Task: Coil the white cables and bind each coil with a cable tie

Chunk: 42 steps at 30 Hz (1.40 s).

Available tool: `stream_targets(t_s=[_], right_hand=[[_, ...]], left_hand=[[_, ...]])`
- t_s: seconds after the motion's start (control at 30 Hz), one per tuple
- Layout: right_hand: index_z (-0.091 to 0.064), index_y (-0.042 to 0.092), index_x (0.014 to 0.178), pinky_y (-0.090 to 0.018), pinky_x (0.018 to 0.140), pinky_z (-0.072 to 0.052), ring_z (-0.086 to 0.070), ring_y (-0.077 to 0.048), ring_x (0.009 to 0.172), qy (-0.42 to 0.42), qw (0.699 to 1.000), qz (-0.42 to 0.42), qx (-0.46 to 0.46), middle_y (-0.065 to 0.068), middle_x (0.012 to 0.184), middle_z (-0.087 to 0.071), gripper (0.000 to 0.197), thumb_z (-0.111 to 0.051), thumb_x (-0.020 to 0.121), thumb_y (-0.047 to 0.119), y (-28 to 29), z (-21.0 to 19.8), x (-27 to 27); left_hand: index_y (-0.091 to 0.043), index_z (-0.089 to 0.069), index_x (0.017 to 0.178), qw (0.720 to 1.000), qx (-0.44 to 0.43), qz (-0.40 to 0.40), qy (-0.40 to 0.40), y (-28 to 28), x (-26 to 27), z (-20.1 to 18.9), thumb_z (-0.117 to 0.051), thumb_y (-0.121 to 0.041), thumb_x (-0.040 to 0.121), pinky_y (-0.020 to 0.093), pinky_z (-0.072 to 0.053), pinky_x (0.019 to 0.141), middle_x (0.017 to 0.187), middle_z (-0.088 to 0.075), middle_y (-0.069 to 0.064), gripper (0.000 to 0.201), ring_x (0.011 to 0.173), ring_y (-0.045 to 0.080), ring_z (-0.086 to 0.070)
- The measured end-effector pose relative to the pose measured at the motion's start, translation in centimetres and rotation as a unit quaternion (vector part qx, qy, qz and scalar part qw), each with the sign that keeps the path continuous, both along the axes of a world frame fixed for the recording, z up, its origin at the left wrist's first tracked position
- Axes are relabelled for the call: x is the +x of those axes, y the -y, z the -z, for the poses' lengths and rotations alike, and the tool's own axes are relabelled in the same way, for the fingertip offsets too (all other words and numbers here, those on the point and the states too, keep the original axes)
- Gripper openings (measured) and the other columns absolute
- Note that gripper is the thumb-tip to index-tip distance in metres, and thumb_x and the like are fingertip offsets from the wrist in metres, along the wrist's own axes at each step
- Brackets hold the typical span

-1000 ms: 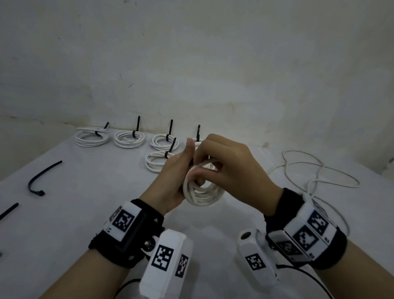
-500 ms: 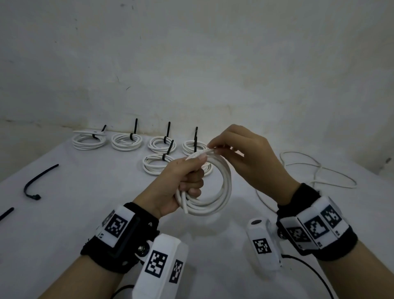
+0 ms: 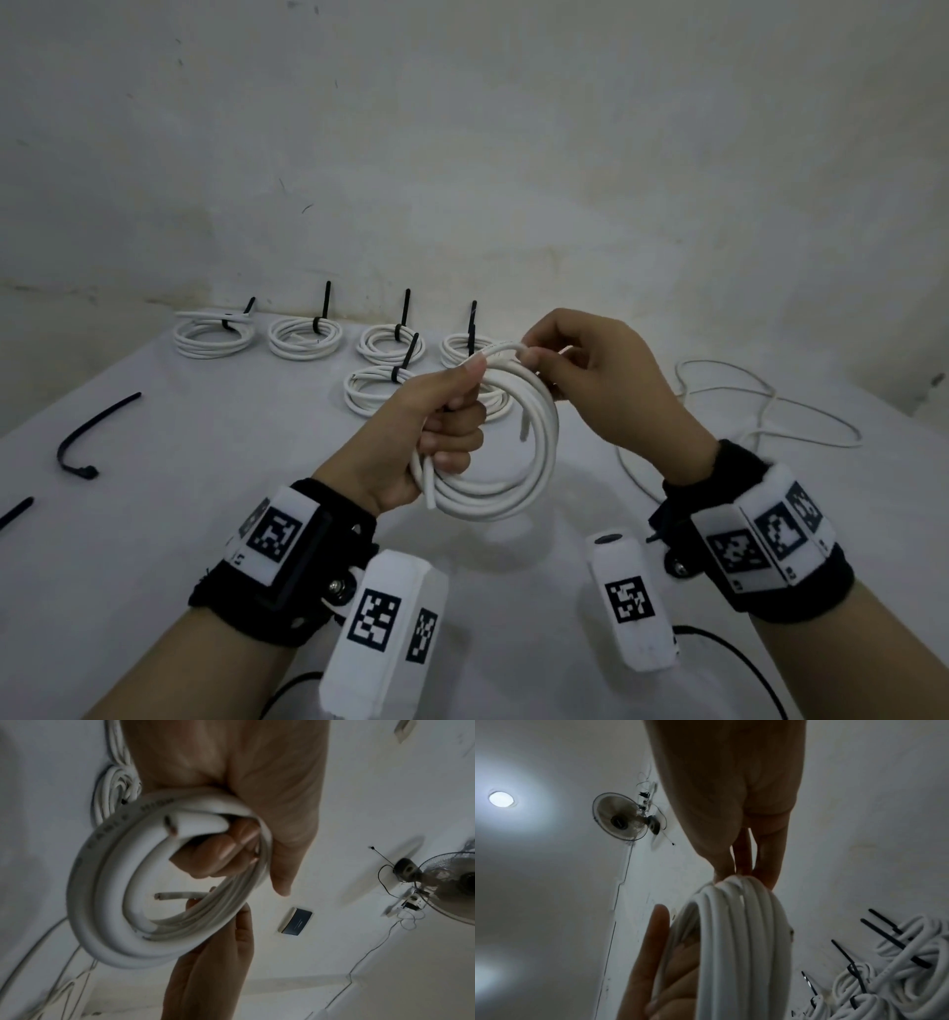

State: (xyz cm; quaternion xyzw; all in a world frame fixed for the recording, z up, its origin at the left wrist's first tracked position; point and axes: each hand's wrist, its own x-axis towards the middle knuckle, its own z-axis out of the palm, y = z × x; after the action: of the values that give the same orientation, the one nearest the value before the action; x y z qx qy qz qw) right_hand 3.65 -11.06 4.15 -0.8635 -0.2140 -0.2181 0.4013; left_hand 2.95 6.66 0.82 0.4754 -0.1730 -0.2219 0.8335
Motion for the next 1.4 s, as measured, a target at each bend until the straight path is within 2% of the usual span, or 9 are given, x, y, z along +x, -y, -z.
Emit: stream_targets(t_s=[0.07,0.2,0.4,0.53,0.67,0.9,1.03,1.27,1.4], right_hand=[[-0.064,0.021,0.078,-0.036,0.065,-0.058,-0.065,-0.024,0.067,-0.036,0.999,-0.017,0.022,0.003,0.073,-0.066,0.014,-0.062,0.091,0.015,-0.2,-0.2,-0.1],[-0.064,0.006,0.087,-0.029,0.056,-0.055,-0.06,-0.014,0.056,-0.181,0.967,-0.084,0.156,-0.003,0.067,-0.065,0.015,-0.054,0.095,0.014,-0.9,0.2,-0.4],[-0.067,0.005,0.101,-0.026,0.051,-0.053,-0.063,-0.018,0.053,-0.198,0.934,-0.111,0.277,-0.011,0.07,-0.067,0.015,-0.054,0.095,0.009,-1.4,0.6,-0.6],[-0.067,0.005,0.109,-0.027,0.061,-0.055,-0.067,-0.019,0.063,-0.183,0.938,-0.12,0.27,-0.01,0.08,-0.07,0.026,-0.05,0.097,0.02,-1.4,0.6,-1.1],[-0.069,0.012,0.107,-0.033,0.067,-0.057,-0.067,-0.019,0.066,-0.134,0.969,-0.09,0.185,-0.011,0.085,-0.069,0.038,-0.067,0.079,0.037,-1.6,0.8,-1.2],[-0.065,0.018,0.104,-0.03,0.065,-0.056,-0.066,-0.015,0.068,-0.011,0.998,-0.012,0.062,0.001,0.08,-0.068,0.025,-0.074,0.082,0.022,-2.2,2.7,-0.2],[-0.063,0.007,0.105,-0.028,0.059,-0.054,-0.065,-0.018,0.058,-0.078,0.977,-0.065,0.186,-0.009,0.081,-0.071,0.024,-0.071,0.083,0.01,-2.3,3.5,-0.1],[-0.064,0.008,0.102,-0.044,0.07,-0.056,-0.063,-0.022,0.063,-0.123,0.955,-0.12,0.242,-0.019,0.085,-0.07,0.02,-0.071,0.083,0.009,-2.4,2.9,0.9],[-0.065,0.011,0.1,-0.026,0.059,-0.051,-0.059,-0.013,0.058,-0.062,0.974,-0.074,0.204,-0.009,0.076,-0.067,0.011,-0.063,0.09,0.016,-3.8,3.2,1.6]], left_hand=[[-0.02,-0.041,0.047,1.0,0.015,-0.013,0.002,-0.1,0.0,-0.2,-0.056,-0.04,0.077,0.011,-0.021,0.031,0.041,-0.021,-0.01,0.039,0.031,-0.001,-0.019],[-0.015,-0.038,0.054,0.99,0.079,-0.112,0.029,-0.1,0.1,-0.5,-0.062,-0.042,0.074,0.013,-0.022,0.032,0.042,-0.022,-0.007,0.042,0.031,0.002,-0.019],[-0.014,-0.034,0.06,0.974,0.074,-0.207,0.053,0.7,0.0,-0.4,-0.054,-0.03,0.092,0.014,-0.024,0.034,0.044,-0.024,-0.008,0.041,0.035,0.005,-0.021],[-0.019,-0.042,0.051,0.964,0.065,-0.24,0.093,0.6,0.2,-0.4,-0.056,-0.03,0.091,0.016,-0.026,0.036,0.045,-0.025,-0.008,0.043,0.039,0.007,-0.021],[-0.024,-0.052,0.042,0.955,0.067,-0.266,0.113,0.6,0.4,0.2,-0.055,-0.03,0.092,0.017,-0.029,0.037,0.044,-0.029,-0.009,0.05,0.039,0.006,-0.025],[-0.011,-0.059,0.076,0.946,0.084,-0.282,0.134,0.1,1.3,0.8,-0.061,-0.039,0.077,0.018,-0.034,0.04,0.044,-0.035,-0.008,0.028,0.038,0.005,-0.03],[-0.014,-0.054,0.102,0.937,0.082,-0.284,0.184,-0.3,1.9,1.1,-0.063,-0.048,0.067,0.021,-0.036,0.043,0.045,-0.043,-0.009,0.05,0.04,0.006,-0.035],[-0.01,-0.058,0.101,0.933,0.043,-0.283,0.22,-0.6,2.0,1.2,-0.047,-0.042,0.086,0.02,-0.037,0.043,0.054,-0.047,-0.001,0.037,0.042,0.007,-0.035],[-0.008,-0.056,0.093,0.941,0.024,-0.297,0.16,-1.1,2.5,1.3,-0.043,-0.02,0.1,0.019,-0.034,0.04,0.053,-0.042,0.001,0.019,0.04,0.008,-0.03]])
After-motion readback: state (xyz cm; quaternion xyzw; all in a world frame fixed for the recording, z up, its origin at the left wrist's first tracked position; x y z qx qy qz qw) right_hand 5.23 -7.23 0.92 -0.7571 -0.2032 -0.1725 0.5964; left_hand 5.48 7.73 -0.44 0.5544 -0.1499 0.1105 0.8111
